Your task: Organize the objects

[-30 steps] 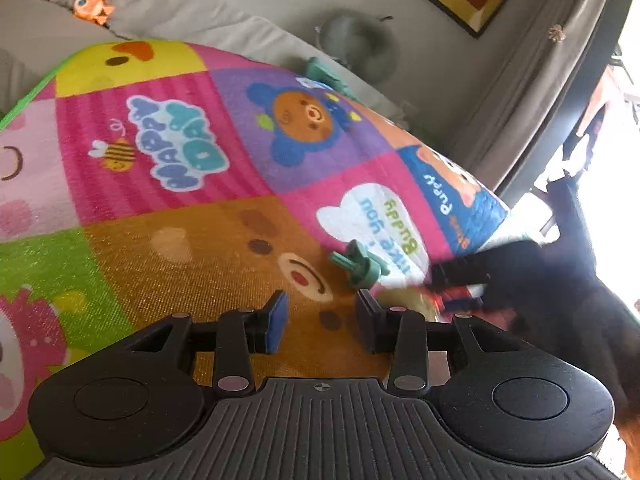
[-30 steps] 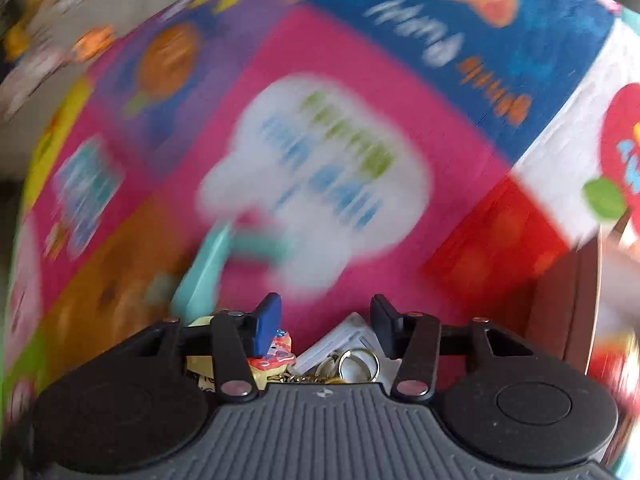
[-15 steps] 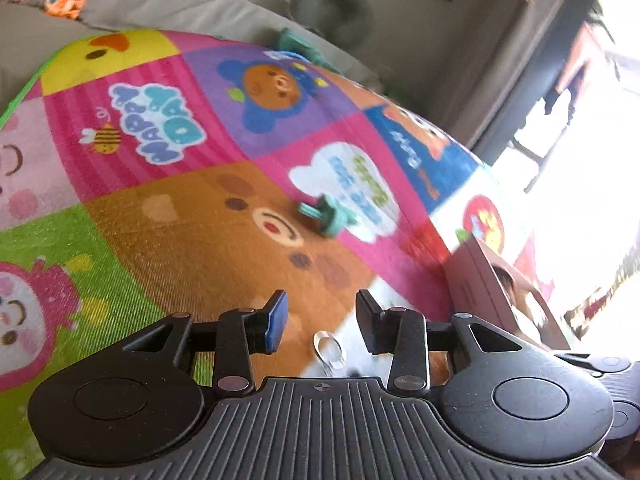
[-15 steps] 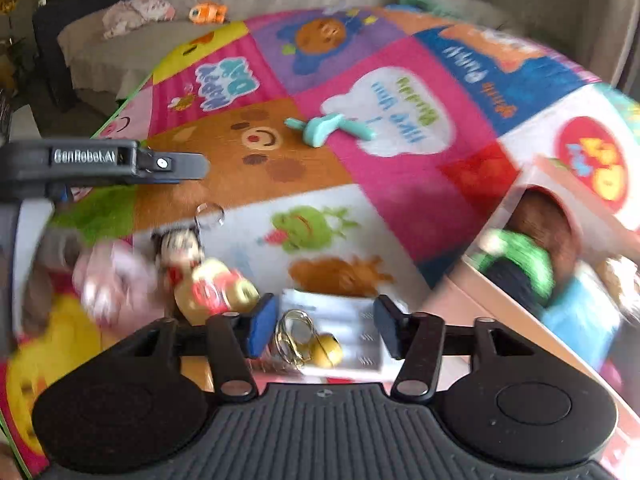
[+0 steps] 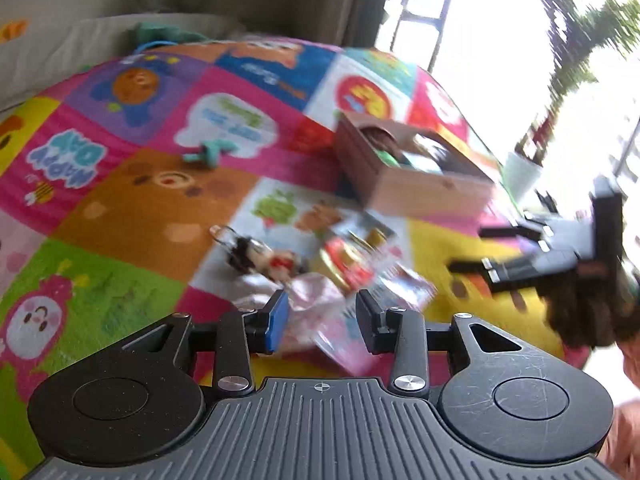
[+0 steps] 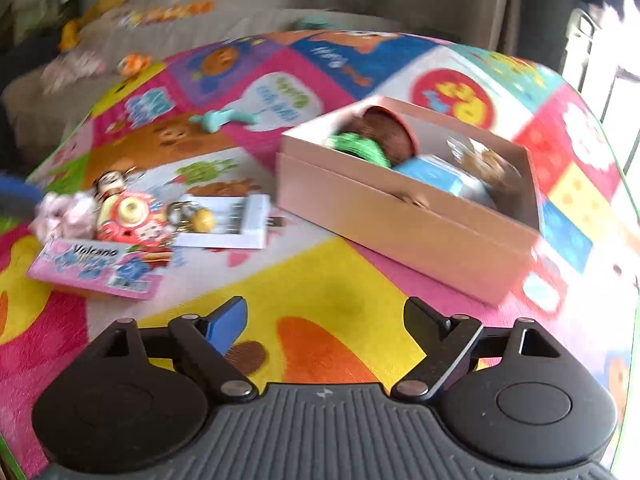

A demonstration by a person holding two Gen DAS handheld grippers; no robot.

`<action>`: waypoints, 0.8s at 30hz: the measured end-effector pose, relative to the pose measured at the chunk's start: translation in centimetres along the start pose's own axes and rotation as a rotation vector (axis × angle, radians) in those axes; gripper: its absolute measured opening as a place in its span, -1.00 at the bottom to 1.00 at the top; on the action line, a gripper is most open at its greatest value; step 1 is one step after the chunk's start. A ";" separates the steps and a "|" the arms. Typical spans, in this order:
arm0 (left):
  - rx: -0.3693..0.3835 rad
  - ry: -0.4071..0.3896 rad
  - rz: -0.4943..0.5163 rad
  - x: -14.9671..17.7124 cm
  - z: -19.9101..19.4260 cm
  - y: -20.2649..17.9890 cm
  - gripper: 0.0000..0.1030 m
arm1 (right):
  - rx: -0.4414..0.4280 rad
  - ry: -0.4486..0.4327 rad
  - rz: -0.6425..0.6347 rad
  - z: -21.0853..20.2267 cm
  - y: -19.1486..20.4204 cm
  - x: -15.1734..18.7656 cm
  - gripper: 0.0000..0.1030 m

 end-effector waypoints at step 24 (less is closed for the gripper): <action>0.245 0.142 0.212 -0.1 5.4 -10.8 -0.18 | -0.056 -0.153 0.382 -1.7 -6.0 2.3 1.00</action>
Point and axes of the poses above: each gripper's, at about its wrist camera, not at the fingertips, and z roughly the way its jaws point, y to its left, x to its underside, the point moved 4 cm from there along z, roughly the way its jaws point, and after that the axes turned 13 degrees about -x, right-handed, at the moved point
